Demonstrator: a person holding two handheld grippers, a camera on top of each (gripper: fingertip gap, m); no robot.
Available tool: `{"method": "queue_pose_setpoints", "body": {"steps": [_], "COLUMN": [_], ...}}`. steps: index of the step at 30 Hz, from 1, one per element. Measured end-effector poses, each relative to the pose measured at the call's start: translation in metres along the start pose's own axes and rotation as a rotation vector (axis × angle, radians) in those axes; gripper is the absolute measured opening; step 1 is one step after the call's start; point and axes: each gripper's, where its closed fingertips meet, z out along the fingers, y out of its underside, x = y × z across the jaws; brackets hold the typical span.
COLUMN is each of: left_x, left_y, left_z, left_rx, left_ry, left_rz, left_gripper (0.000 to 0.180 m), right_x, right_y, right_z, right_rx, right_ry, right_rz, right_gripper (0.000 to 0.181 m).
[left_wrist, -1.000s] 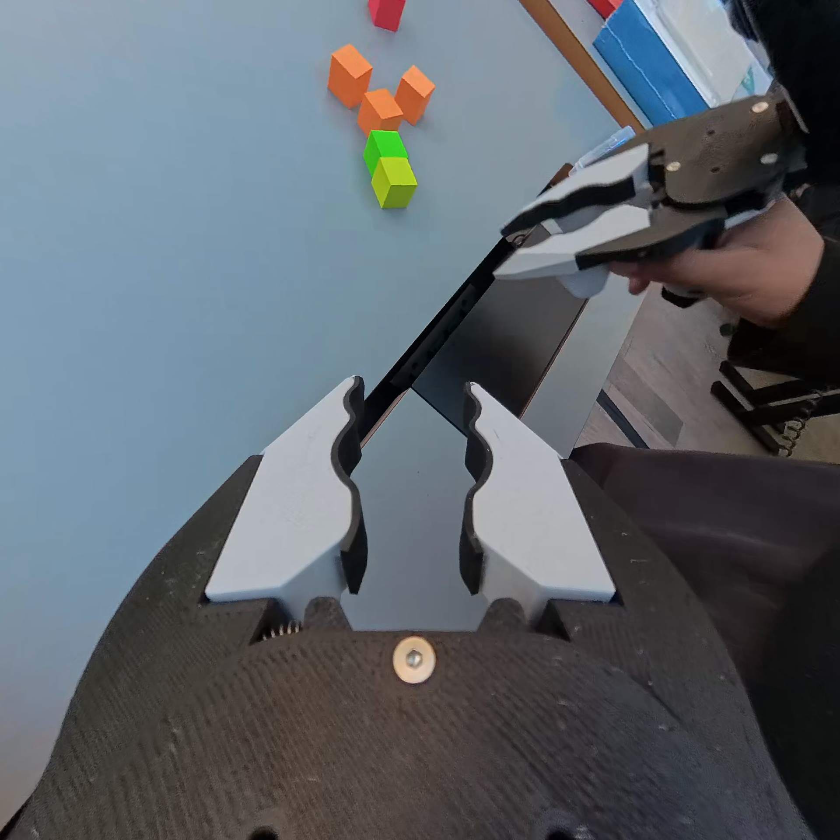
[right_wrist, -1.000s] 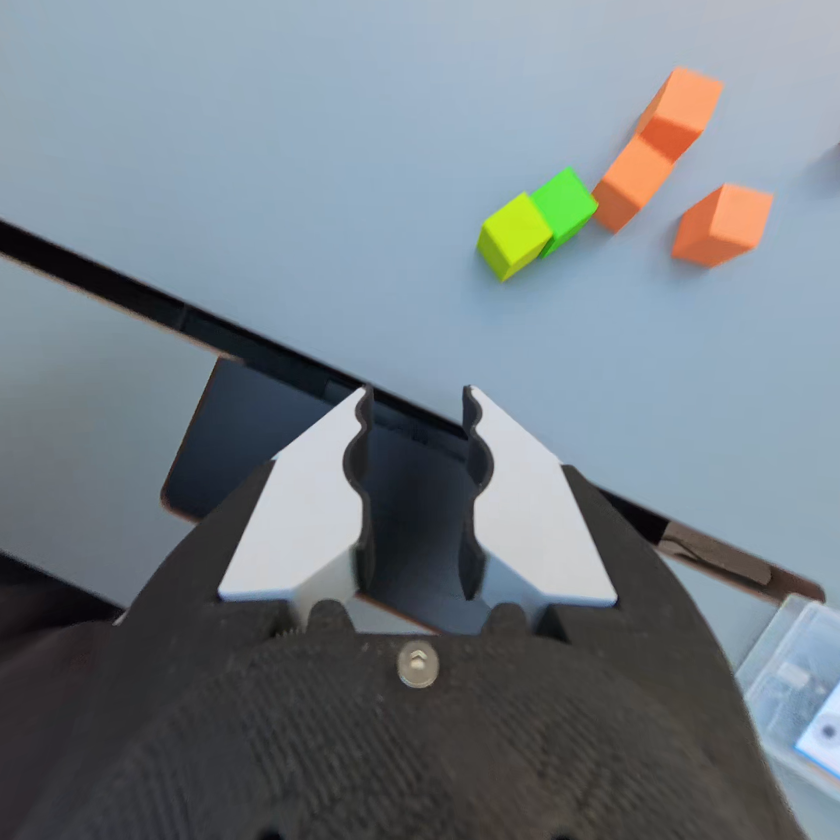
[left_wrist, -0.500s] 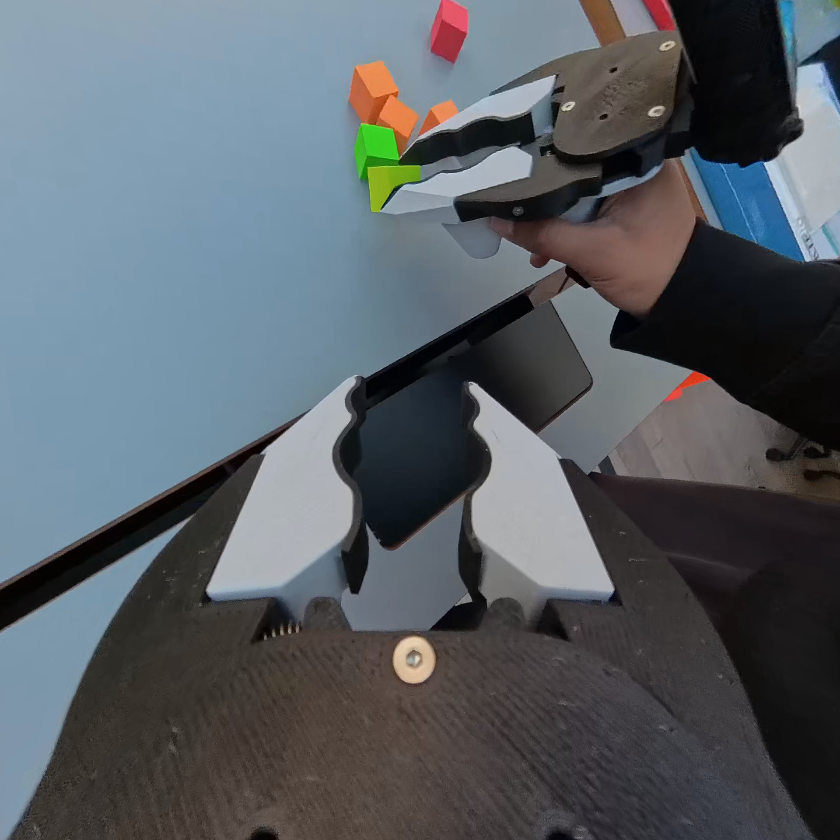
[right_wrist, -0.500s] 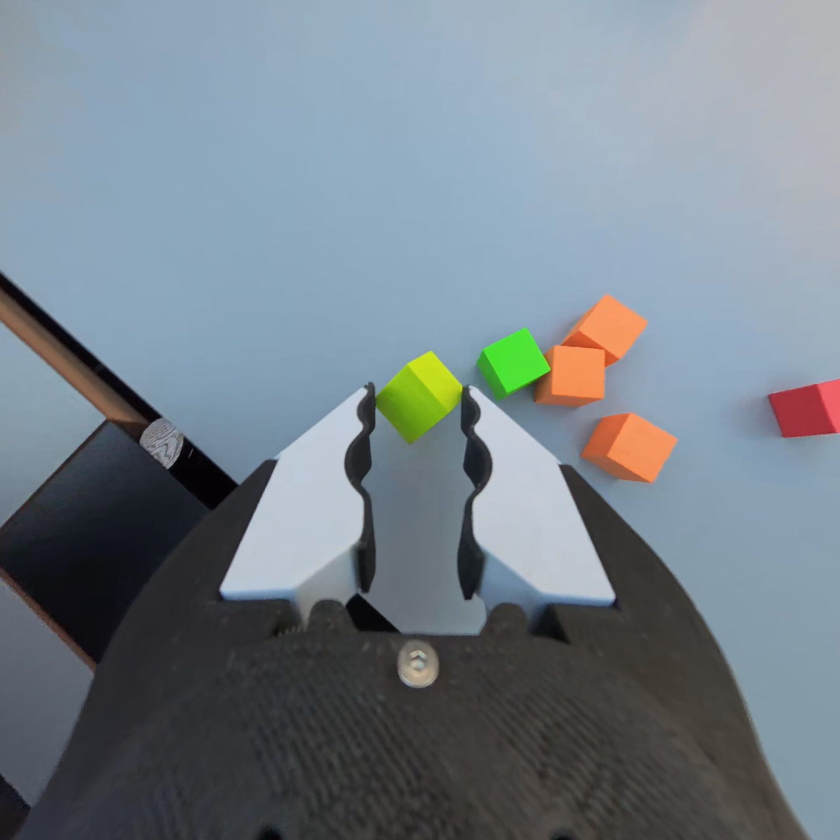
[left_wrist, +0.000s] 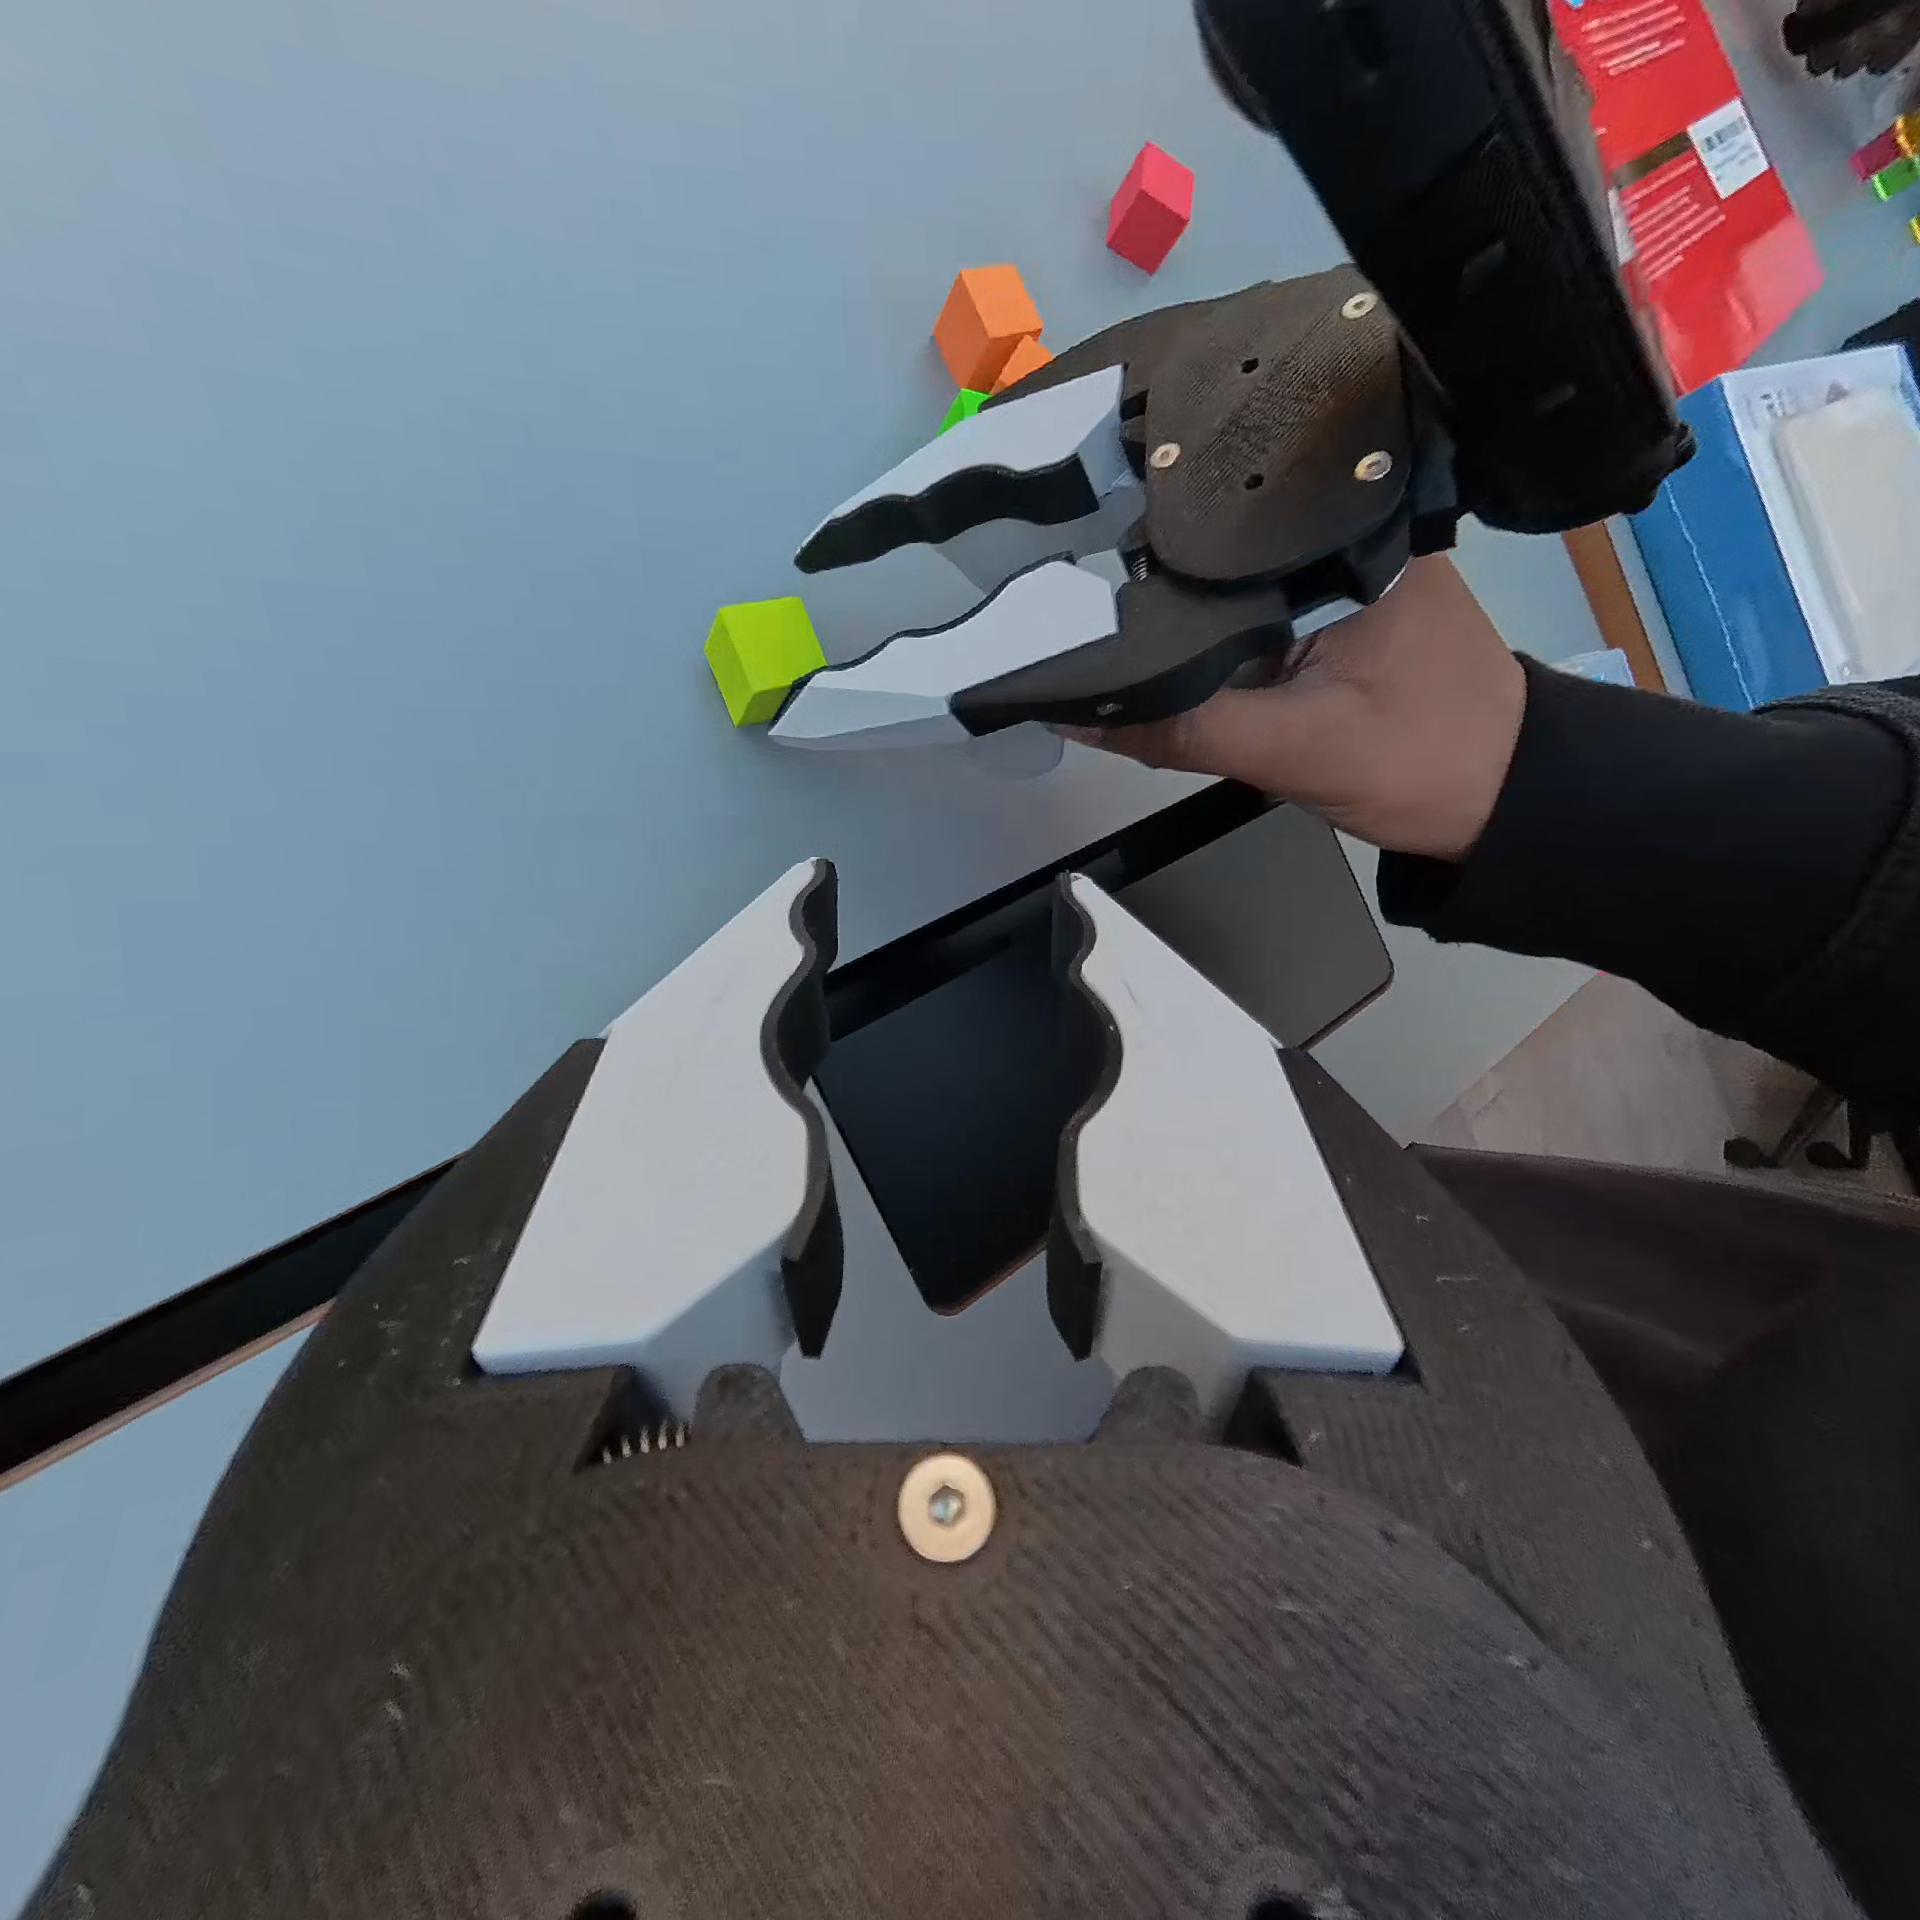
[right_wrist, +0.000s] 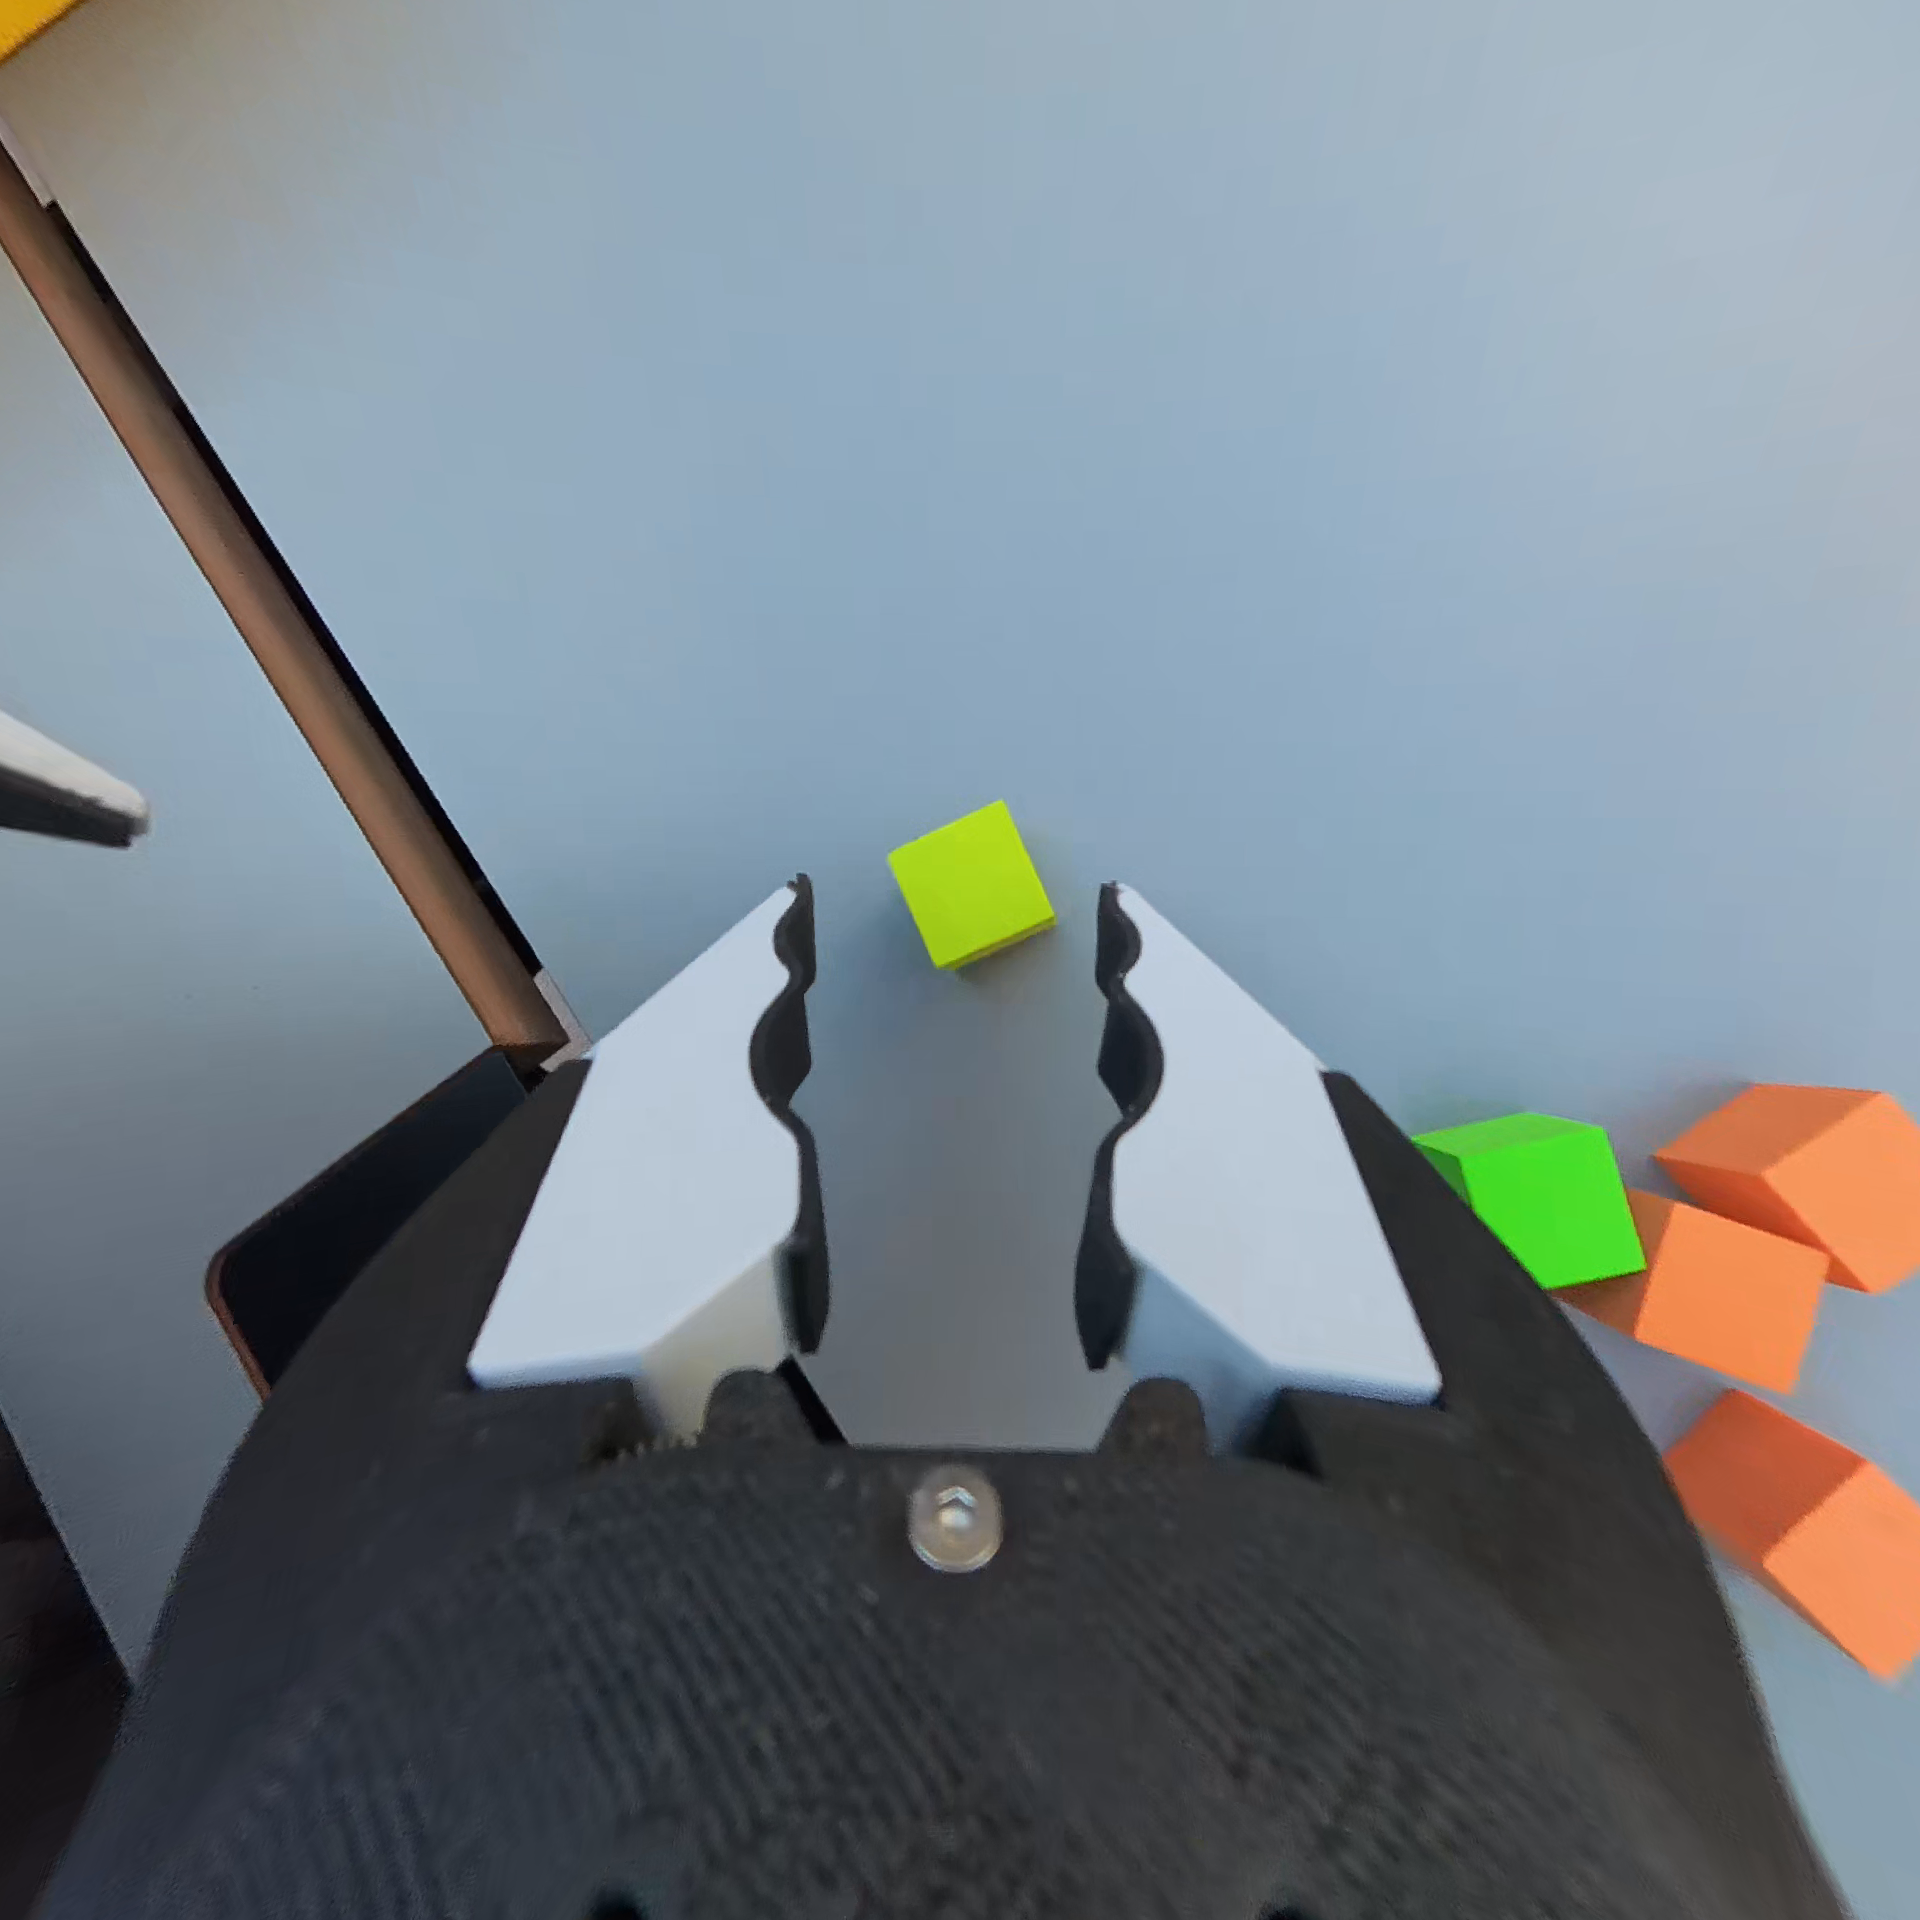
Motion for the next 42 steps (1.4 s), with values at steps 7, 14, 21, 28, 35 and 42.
{"method": "queue_pose_setpoints", "body": {"steps": [7,14,21,28,35,42], "left_x": [-0.04,-0.04,-0.041,-0.044,-0.051,-0.052], "left_y": [-0.012,-0.025,-0.016,-0.009,-0.009,-0.008], "left_z": [0.006,0.05,0.1,0.105,0.118,0.117], "left_rx": [-0.001,-0.099,-0.173,-0.174,-0.169,-0.197], "left_ry": [0.064,0.077,-0.053,-0.101,-0.125,-0.067], "left_rz": [0.08,0.295,0.366,0.303,0.283,0.341], "left_gripper": [0.039,0.043,0.056,0.056,0.051,0.026], "right_x": [0.031,0.102,0.148,0.153,0.138,0.118], "right_y": [0.039,0.081,0.081,0.083,0.087,0.083], "right_z": [-0.048,-0.1,-0.077,-0.087,-0.117,-0.129], "right_rx": [-0.053,-0.063,-0.08,-0.045,0.005,0.031], "right_ry": [0.186,0.388,0.365,0.332,0.315,0.308], "right_rz": [0.121,0.334,0.399,0.43,0.439,0.46], "right_gripper": [0.055,0.053,0.048,0.024,0.024,0.024]}}
